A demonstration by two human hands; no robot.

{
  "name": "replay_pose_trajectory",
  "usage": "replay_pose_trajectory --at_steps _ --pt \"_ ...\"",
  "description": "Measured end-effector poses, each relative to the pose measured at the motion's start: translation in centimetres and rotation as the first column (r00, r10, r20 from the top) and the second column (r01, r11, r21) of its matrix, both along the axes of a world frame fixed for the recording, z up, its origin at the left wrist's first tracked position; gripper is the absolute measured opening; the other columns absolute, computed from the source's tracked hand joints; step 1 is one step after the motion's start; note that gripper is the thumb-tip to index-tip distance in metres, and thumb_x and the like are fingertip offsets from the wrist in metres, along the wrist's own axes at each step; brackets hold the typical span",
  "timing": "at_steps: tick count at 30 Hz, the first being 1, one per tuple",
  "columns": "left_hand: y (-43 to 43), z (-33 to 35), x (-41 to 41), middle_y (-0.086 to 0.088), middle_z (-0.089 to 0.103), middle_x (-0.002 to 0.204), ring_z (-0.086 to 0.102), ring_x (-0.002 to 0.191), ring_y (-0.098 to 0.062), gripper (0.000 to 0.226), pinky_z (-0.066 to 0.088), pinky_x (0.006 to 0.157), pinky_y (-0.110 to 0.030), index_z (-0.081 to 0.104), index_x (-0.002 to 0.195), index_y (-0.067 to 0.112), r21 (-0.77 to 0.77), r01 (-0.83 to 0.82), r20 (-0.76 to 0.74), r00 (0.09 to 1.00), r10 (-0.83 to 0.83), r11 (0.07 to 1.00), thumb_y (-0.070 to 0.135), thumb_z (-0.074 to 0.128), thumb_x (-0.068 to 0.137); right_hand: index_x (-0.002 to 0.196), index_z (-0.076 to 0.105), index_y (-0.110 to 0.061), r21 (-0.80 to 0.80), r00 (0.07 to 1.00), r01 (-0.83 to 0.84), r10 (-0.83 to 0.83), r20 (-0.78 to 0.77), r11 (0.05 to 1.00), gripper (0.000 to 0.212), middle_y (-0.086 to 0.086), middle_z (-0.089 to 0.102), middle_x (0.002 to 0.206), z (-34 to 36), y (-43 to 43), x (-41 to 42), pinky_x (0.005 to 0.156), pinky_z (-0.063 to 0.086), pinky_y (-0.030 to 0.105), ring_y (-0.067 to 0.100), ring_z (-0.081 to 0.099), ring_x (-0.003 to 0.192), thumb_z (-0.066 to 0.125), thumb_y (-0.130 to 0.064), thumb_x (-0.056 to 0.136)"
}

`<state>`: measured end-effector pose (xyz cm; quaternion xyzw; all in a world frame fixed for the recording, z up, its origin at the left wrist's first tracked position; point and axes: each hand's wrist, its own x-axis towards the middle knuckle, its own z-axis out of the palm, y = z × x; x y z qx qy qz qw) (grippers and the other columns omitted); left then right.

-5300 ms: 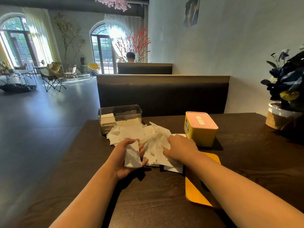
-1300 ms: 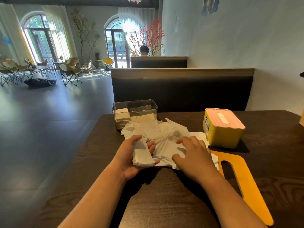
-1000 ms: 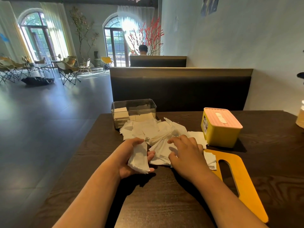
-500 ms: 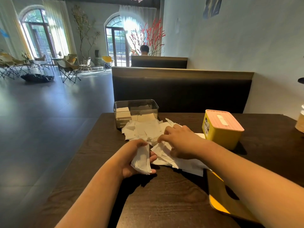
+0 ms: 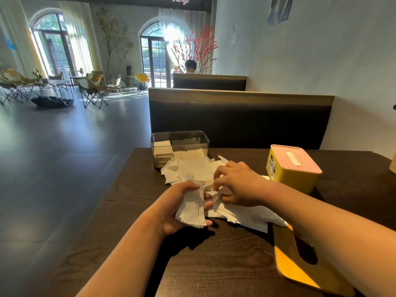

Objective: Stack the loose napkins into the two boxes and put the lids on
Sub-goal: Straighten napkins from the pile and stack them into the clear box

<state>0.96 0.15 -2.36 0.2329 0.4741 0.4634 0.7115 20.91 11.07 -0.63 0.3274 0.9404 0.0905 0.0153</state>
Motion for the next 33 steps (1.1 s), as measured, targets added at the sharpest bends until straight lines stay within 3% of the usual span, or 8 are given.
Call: replay_pose_trajectory --at_steps 7,11,17,21,25,29,31,33 --pt "0.2 -0.1 -0.3 -0.020 0.075 0.122 0.071 0.096 -0.028 0.028 0.051 0.102 -0.064 0.065 0.123 0.006 0.006 -0.011 0.012 1.000 0.011 1.000 0.023 0.052 0.104 0.126 0.064 -0.041 0.071 0.999 -0.044 0.043 0.022 0.996 0.030 -0.009 0.044 0.147 -0.2 0.3 0.1 0.111 0.031 0.041 0.018 0.035 0.137 0.066 -0.049 0.097" --pt "1.0 -0.6 -0.7 -0.018 0.076 0.121 0.072 0.094 -0.027 0.033 0.054 0.098 -0.062 0.060 0.131 0.006 0.006 -0.100 0.028 0.995 0.100 0.995 0.023 0.052 0.103 0.122 0.066 -0.035 0.034 0.982 0.000 0.006 -0.188 0.999 0.027 -0.011 0.052 0.134 0.6 0.4 0.4 0.103 0.036 0.034 0.012 0.042 0.122 0.061 -0.047 0.099" --pt "1.7 -0.9 -1.1 -0.016 0.077 0.117 0.068 0.114 -0.027 0.017 0.055 0.087 -0.061 0.056 0.119 0.014 0.040 -0.280 0.097 0.956 0.275 0.959 0.020 0.048 0.106 0.103 0.065 -0.032 -0.265 0.824 0.083 -0.216 -0.524 0.961 0.003 -0.015 0.063 0.098 2.5 0.0 0.5 0.075 0.052 0.016 0.012 0.064 0.092 0.065 -0.031 0.101" --pt "1.9 -1.1 -1.1 -0.016 0.077 0.116 0.069 0.117 -0.031 0.024 0.056 0.094 -0.061 0.060 0.123 0.010 0.033 -0.264 0.082 0.962 0.260 0.964 0.024 0.050 0.105 0.096 0.060 -0.035 -0.410 0.714 0.017 -0.299 -0.633 0.912 0.009 -0.012 0.064 0.098 3.0 -0.2 0.3 0.076 0.053 0.017 0.011 0.066 0.093 0.059 -0.030 0.104" --pt "1.7 -1.1 -0.8 -0.018 0.074 0.114 0.071 0.108 -0.037 0.030 0.055 0.100 -0.059 0.057 0.130 0.015 0.053 -0.214 0.124 0.971 0.206 0.976 0.027 0.056 0.103 0.097 0.069 -0.022 -0.605 0.678 -0.096 -0.394 -0.621 0.790 0.015 -0.007 0.069 0.091 3.8 -0.6 -0.4 0.074 0.061 0.025 0.017 0.070 0.091 0.059 -0.031 0.104" --pt "1.1 -1.2 0.1 -0.019 0.074 0.107 0.070 0.096 -0.036 0.041 0.053 0.095 -0.051 0.062 0.135 0.011 0.108 -0.092 0.129 0.989 0.078 0.990 0.034 0.057 0.101 0.099 0.075 -0.014 -0.793 0.772 -0.173 -0.419 -0.477 0.584 0.023 -0.006 0.073 0.093 4.1 -0.8 -1.4 0.082 0.063 0.032 0.018 0.073 0.093 0.056 -0.027 0.104" --pt "1.1 -1.4 0.2 -0.020 0.073 0.111 0.071 0.099 -0.036 0.045 0.054 0.096 -0.051 0.062 0.138 0.011 0.143 -0.061 0.138 0.990 0.041 0.988 0.036 0.057 0.101 0.101 0.074 -0.007 -0.807 0.823 -0.124 -0.394 -0.409 0.577 0.028 0.005 0.070 0.099 3.7 -0.7 -2.4 0.086 0.059 0.035 0.023 0.068 0.094 0.053 -0.026 0.106" --pt "1.1 -1.5 0.2 -0.020 0.072 0.114 0.071 0.102 -0.036 0.046 0.053 0.098 -0.052 0.063 0.139 0.012 0.167 -0.057 0.139 0.990 0.033 0.984 0.037 0.059 0.100 0.100 0.071 -0.005 -0.792 0.844 -0.074 -0.385 -0.374 0.606 0.031 0.014 0.064 0.098 3.2 -0.8 -3.2 0.079 0.050 0.027 0.022 0.061 0.088 0.054 -0.029 0.107"
